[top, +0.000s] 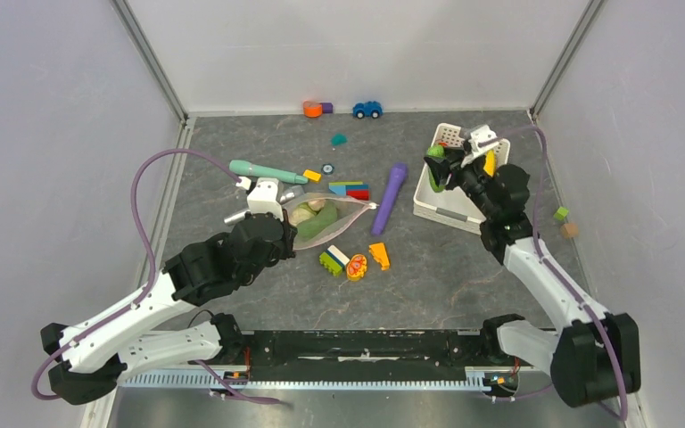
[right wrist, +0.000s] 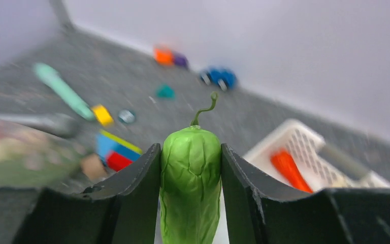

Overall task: Place the food in the zip-top bag and seal the zipper
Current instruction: Pick up the fake vegetable from the bin, then place the fake vegetable in the zipper food storage bag.

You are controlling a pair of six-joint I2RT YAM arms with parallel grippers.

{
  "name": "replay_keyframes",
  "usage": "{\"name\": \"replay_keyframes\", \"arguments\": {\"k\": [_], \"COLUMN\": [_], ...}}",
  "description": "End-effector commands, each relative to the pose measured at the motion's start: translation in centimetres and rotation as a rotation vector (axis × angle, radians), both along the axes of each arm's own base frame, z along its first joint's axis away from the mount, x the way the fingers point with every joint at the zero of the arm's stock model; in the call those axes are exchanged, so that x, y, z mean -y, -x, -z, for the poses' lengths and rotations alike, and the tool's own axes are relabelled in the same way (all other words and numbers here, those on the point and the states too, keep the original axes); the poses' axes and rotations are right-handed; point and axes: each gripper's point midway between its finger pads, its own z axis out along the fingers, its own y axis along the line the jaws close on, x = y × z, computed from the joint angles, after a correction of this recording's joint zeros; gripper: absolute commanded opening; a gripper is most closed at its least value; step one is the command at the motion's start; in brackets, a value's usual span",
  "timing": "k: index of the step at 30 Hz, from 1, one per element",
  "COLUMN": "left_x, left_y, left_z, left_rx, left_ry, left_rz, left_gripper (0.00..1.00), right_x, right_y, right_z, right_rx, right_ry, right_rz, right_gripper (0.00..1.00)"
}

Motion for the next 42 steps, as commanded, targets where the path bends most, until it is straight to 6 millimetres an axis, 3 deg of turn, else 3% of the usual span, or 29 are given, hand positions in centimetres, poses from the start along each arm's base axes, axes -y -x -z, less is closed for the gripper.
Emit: {"name": "replay_keyframes", "arguments": {"k": [1, 3, 8, 12, 16, 20, 25, 31, 34, 39, 42], "left_x": [0.4, 0.4, 0.3, 0.4, 0.4, 0.4, 0.2, -0.1, -0.2, -0.2, -0.3], "left_y": [-0.5, -0.4, -0.4, -0.4, -0.5, -0.5, -0.4, -0.2, -0.2, -0.1, -0.1], "left_z": [-0.9, -0.9, -0.9, -0.7, -0.6, -0.6, -0.9, -1.2, -1.3, -1.3, -1.3], "left_rx": [0.027, 0.028, 0.028, 0.021, 0.014, 0.012, 0.017, 0.029, 0.031, 0.031, 0.034], "left_ry": [0.036, 0.039, 0.045, 0.040, 0.032, 0.033, 0.044, 0.066, 0.068, 0.071, 0.072], "left_rz": [-0.004, -0.004, -0.010, -0.007, -0.015, -0.019, -0.019, -0.022, -0.021, -0.019, -0.026], "left_gripper": [0.02, 0.02, 0.02, 0.02, 0.02, 0.02, 0.02, 0.02, 0.02, 0.02, 0.02], "right_x": [-4.6, -6.7, -10.4, -13.0, -16.1, -20.4, -24.6, -26.0, -26.6, -26.7, -26.6], "right_y": [5.9, 9.8, 18.7, 21.6, 23.5, 24.2, 22.0, 18.0, 17.1, 16.0, 15.9], "right_z": [-11.3, -13.8, -17.0, -18.9, -19.2, -16.8, -13.3, -9.2, -7.2, -6.0, -5.6], "right_rx": [0.418, 0.507, 0.676, 0.687, 0.693, 0.631, 0.582, 0.567, 0.543, 0.507, 0.497], "right_ry": [-0.184, -0.251, -0.406, -0.444, -0.452, -0.395, -0.234, -0.056, 0.009, 0.050, 0.070], "right_rz": [-0.272, -0.436, -0.758, -0.922, -1.039, -1.132, -1.092, -0.960, -0.957, -0.921, -0.918], "right_gripper": [0.02, 0.02, 0.00, 0.00, 0.00, 0.00, 0.01, 0.06, 0.12, 0.30, 0.46]}}
